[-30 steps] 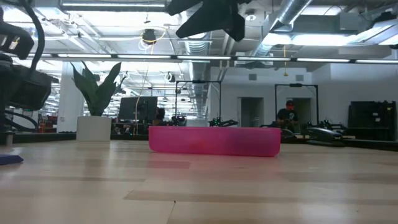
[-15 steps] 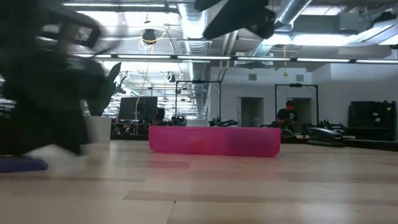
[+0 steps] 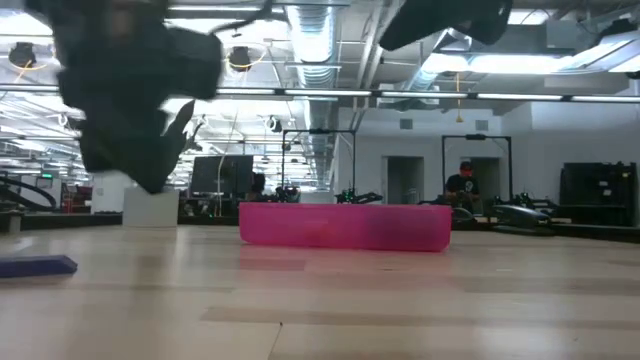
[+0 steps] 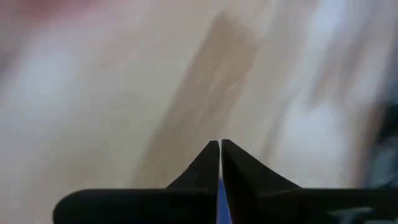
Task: Pack school essentials
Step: Put the blue eraser into the red supply box
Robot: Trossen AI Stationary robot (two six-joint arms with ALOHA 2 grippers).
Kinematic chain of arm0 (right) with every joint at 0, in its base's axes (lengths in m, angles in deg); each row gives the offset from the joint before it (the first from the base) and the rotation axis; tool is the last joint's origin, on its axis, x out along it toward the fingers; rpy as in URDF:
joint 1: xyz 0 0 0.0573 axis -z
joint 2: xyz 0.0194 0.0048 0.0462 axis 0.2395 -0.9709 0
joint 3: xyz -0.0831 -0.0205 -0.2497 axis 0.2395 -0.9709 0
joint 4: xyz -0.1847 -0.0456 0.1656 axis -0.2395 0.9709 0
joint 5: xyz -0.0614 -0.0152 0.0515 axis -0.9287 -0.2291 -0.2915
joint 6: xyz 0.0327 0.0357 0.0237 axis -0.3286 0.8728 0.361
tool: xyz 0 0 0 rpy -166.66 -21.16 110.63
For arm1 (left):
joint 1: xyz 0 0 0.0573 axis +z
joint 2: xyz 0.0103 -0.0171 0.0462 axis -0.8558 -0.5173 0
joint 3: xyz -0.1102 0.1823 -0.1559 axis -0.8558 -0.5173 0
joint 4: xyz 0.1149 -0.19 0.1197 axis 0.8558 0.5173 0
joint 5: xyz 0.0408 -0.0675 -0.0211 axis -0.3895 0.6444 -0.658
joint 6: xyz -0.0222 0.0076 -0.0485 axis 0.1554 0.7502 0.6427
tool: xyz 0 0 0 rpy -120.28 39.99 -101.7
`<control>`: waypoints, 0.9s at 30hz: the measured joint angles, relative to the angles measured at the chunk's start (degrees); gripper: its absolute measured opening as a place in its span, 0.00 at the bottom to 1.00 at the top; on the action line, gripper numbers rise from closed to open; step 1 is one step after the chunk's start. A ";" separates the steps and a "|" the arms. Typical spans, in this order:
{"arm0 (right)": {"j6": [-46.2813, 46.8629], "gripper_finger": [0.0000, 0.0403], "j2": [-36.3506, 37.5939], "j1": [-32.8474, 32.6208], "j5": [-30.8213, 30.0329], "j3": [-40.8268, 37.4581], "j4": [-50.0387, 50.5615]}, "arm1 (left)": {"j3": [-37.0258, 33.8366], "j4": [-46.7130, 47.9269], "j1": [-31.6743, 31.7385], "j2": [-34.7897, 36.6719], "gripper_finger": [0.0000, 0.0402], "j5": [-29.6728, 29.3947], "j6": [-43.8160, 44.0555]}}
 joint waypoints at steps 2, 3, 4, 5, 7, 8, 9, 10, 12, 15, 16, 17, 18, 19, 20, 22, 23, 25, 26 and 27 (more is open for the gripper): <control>0.29 0.45 0.00 -0.31 -0.89 -0.02 0.65 | 1.76 12.90 -2.33 2.21 0.00 -2.35 -1.91; 0.30 0.45 0.00 -0.32 -1.00 -0.02 0.67 | 2.31 18.16 -3.76 2.92 0.00 -2.94 -1.97; 0.30 0.45 0.02 -0.31 -1.01 -0.02 0.81 | 2.62 21.24 -5.14 3.26 0.00 -3.10 -1.52; 0.30 0.45 0.02 -0.31 -0.99 -0.02 0.93 | 2.72 23.26 -6.74 3.52 0.00 -3.07 -0.45; 0.30 0.45 0.02 -0.23 -1.00 -0.02 1.04 | 2.62 26.53 -10.57 3.89 0.00 -2.84 2.18; 0.27 0.45 0.02 -0.22 -1.01 -0.02 1.17 | 2.62 26.10 -12.38 3.62 0.00 -2.39 3.64; 0.28 0.45 0.02 -0.14 -1.01 -0.02 1.32 | 2.70 25.36 -14.12 3.05 0.00 -2.45 5.32; 0.31 0.45 0.02 -0.01 -1.01 -0.02 1.46 | 2.71 25.16 -15.55 2.59 0.00 -2.76 6.74; 0.31 0.45 0.02 0.21 -0.99 -0.02 1.51 | 2.70 23.83 -17.10 0.88 0.00 -3.87 8.64; 0.32 0.45 0.02 0.21 -0.99 -0.02 1.44 | 2.63 21.96 -17.22 -2.66 0.00 -3.95 9.02; 0.30 0.45 0.02 0.21 -0.99 -0.02 1.44 | 2.63 20.37 -16.94 -3.93 0.00 -3.96 8.45; 0.30 0.45 0.02 0.23 -0.99 -0.02 1.48 | 2.64 18.59 -16.62 -5.17 0.00 -3.94 7.59; 0.30 0.45 0.02 0.25 -0.99 -0.02 1.51 | 2.81 18.07 -16.21 -5.93 0.00 -3.91 6.65; 0.32 0.45 0.02 0.33 -0.99 -0.02 1.51 | 2.81 17.31 -15.66 -6.45 0.00 -3.64 5.61; 0.34 0.45 0.02 0.37 -0.96 -0.02 1.54 | 2.89 16.68 -15.12 -7.12 0.00 -2.86 4.69; 0.75 0.45 0.02 0.40 -0.79 -0.02 1.77 | 2.82 15.80 -14.00 -7.73 0.00 -1.63 2.67; 1.15 0.45 0.02 0.37 -0.79 -0.02 1.87 | 2.77 15.36 -13.53 -7.83 0.00 -1.28 1.69; 1.28 0.45 0.02 0.10 -0.75 -0.02 1.90 | 2.73 14.39 -12.45 -7.94 0.00 -0.79 -0.24; 1.40 0.45 0.02 0.10 -0.75 -0.02 1.90 | 2.68 13.70 -11.78 -7.99 0.00 -0.62 -1.26; 1.59 0.45 0.02 0.13 -0.75 -0.02 1.90 | 2.61 12.68 -10.97 -8.05 0.00 -0.30 -2.38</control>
